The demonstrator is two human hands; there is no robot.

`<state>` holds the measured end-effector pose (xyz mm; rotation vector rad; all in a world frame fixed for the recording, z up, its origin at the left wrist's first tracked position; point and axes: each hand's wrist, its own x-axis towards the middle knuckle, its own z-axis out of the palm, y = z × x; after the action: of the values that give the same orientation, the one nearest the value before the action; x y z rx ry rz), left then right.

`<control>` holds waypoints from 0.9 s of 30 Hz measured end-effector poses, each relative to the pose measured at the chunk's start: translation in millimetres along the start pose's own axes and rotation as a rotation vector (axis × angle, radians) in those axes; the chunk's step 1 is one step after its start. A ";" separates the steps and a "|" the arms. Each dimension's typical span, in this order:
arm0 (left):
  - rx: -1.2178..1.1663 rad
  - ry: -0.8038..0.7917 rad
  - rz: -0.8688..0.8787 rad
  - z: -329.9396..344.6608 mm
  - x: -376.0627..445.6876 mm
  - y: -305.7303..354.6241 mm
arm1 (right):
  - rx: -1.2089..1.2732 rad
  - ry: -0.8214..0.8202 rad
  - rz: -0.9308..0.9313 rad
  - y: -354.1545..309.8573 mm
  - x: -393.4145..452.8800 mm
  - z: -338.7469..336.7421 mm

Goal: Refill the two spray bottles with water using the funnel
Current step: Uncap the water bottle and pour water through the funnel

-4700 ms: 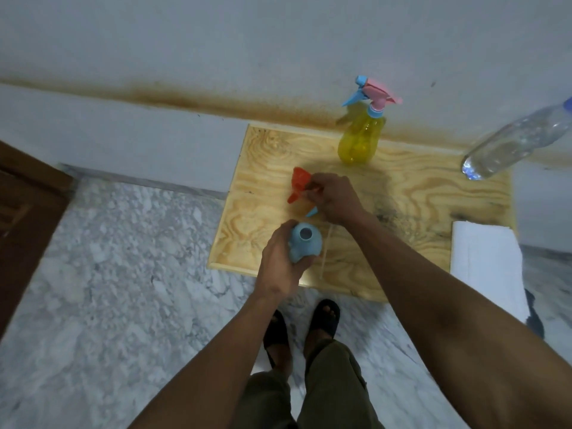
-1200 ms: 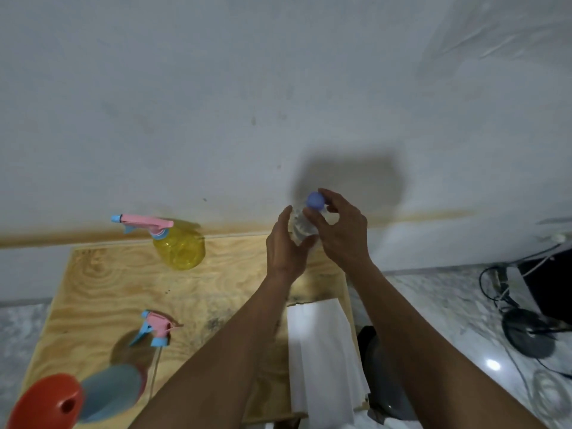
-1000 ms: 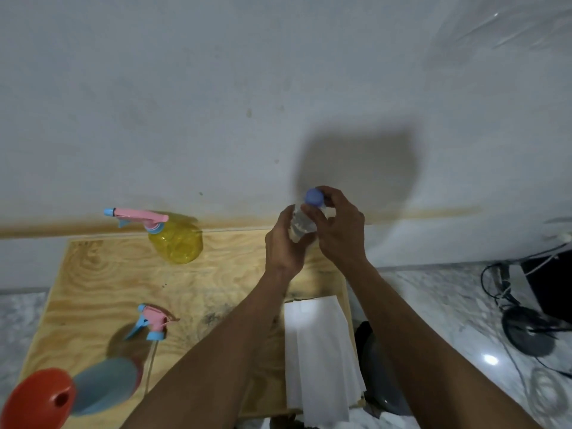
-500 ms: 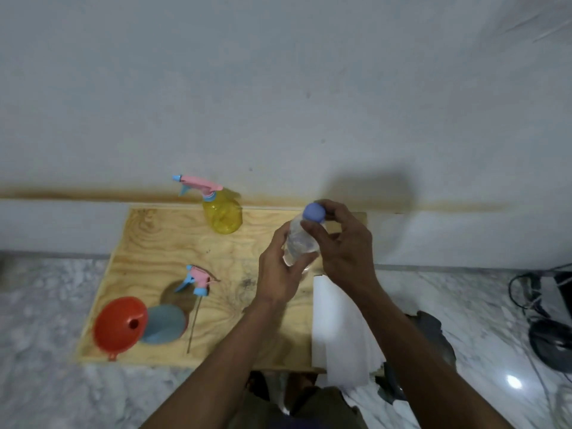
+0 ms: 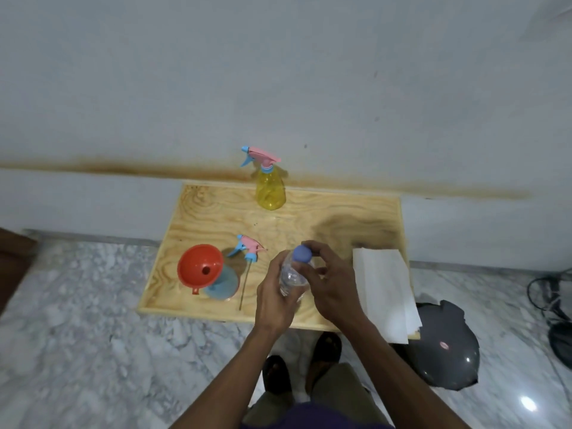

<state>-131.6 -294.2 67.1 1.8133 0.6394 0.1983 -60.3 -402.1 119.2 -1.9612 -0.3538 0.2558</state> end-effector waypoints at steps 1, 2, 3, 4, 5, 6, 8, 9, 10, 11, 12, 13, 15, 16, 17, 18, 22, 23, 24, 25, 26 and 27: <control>0.025 -0.012 0.020 -2.1 -0.8 -3.4 | -0.007 0.003 -0.011 -1.0 -3.7 3.8; 0.044 -0.023 0.029 -3.4 -0.8 -5.3 | -0.014 0.010 -0.022 -2.3 -6.3 7.0; 0.071 -0.036 0.039 -4.3 -0.1 -7.4 | -0.021 0.020 -0.028 -3.4 -8.5 9.5; 0.066 -0.036 0.028 -4.8 0.4 -7.3 | -0.031 0.028 -0.031 -4.8 -10.4 11.6; 0.059 -0.051 0.017 -4.8 0.5 -6.0 | -0.045 0.033 -0.033 -6.2 -12.0 13.1; 0.035 -0.075 0.008 -5.8 -1.3 -2.3 | -0.060 0.034 -0.037 -7.4 -13.5 14.1; 0.017 -0.081 -0.011 -5.3 -2.2 -1.1 | -0.086 0.027 -0.042 -8.1 -16.6 14.9; 0.017 -0.088 -0.007 -6.8 -3.0 1.4 | -0.100 0.022 -0.043 -8.2 -18.0 14.5; -0.001 -0.115 0.007 -7.6 -3.5 3.7 | -0.114 0.019 -0.044 -8.9 -19.6 13.6; -0.038 -0.112 0.023 -6.6 -3.6 3.3 | -0.130 0.021 -0.050 -9.8 -21.0 12.3; -0.071 -0.096 0.023 -5.5 -3.8 1.8 | -0.151 0.031 -0.063 -11.5 -22.2 10.9; -0.083 -0.085 0.014 -5.1 -5.9 4.0 | -0.178 0.040 -0.076 -13.0 -22.6 9.2; -0.103 -0.089 -0.015 -3.7 -10.2 8.6 | -0.225 0.047 -0.080 -17.2 -21.5 6.3; -0.097 -0.086 -0.010 -3.4 -11.5 9.3 | -0.241 0.049 -0.080 -19.0 -20.1 5.0; -0.095 -0.089 -0.008 -3.5 -12.4 9.4 | -0.253 0.050 -0.085 -20.2 -18.6 4.0; -0.110 -0.092 -0.015 -2.8 -12.3 6.1 | -0.264 0.047 -0.096 -20.7 -17.3 3.0; -0.085 -0.116 -0.015 -4.4 -12.9 3.0 | -0.276 0.007 -0.128 -20.8 -13.9 -2.3; -0.093 -0.120 -0.017 -4.9 -13.4 3.1 | -0.281 -0.001 -0.138 -20.8 -13.7 -3.6; -0.098 -0.116 -0.020 -4.6 -13.0 1.0 | -0.290 -0.009 -0.150 -21.1 -13.9 -4.9; -0.104 -0.118 -0.022 -4.8 -12.7 -0.2 | -0.300 -0.020 -0.164 -21.4 -13.6 -6.3; -0.104 -0.117 -0.019 -4.3 -12.2 -2.0 | -0.308 -0.037 -0.177 -21.3 -12.9 -7.9; -0.107 -0.118 -0.013 -4.7 -12.5 -1.4 | -0.315 -0.063 -0.187 -21.6 -12.0 -9.7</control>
<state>-144.6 -296.5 69.7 1.7041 0.5478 0.1135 -71.1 -406.5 143.1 -2.2136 -0.6467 0.1472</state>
